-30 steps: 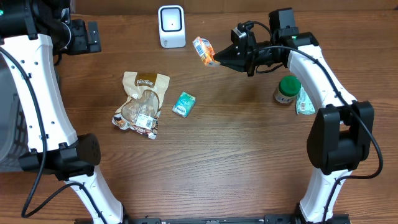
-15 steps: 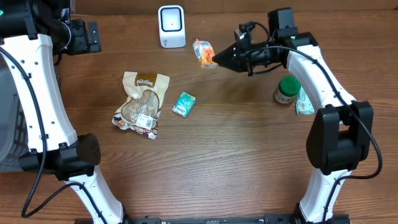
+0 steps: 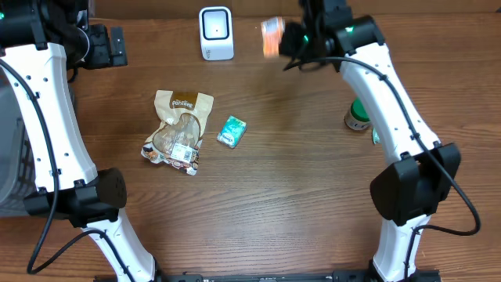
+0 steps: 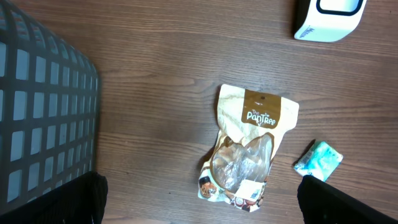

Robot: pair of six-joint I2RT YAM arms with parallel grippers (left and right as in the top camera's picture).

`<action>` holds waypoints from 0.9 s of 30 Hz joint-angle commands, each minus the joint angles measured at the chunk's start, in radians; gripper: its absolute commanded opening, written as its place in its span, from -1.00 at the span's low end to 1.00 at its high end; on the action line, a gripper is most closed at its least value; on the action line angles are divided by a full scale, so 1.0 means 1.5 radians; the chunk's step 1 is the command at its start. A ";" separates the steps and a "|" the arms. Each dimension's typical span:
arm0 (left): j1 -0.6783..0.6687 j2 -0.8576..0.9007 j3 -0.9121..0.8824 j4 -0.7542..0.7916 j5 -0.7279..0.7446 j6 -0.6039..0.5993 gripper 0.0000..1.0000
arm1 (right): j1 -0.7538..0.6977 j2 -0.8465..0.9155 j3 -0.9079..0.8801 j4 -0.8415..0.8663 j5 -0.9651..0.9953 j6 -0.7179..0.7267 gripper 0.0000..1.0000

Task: Scan the item barcode
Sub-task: 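Lift the orange packet and hold it under the white scanner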

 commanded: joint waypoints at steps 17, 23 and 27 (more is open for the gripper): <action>-0.001 0.002 -0.001 0.001 0.005 0.008 0.99 | 0.162 0.217 -0.005 0.585 0.327 -0.687 -0.92; -0.001 0.002 -0.001 0.001 0.005 0.008 0.99 | 0.162 0.272 -0.005 0.624 0.327 -0.754 -0.92; -0.001 0.002 -0.001 0.001 0.005 0.008 0.99 | 0.166 0.287 -0.005 0.626 0.327 -0.799 -0.92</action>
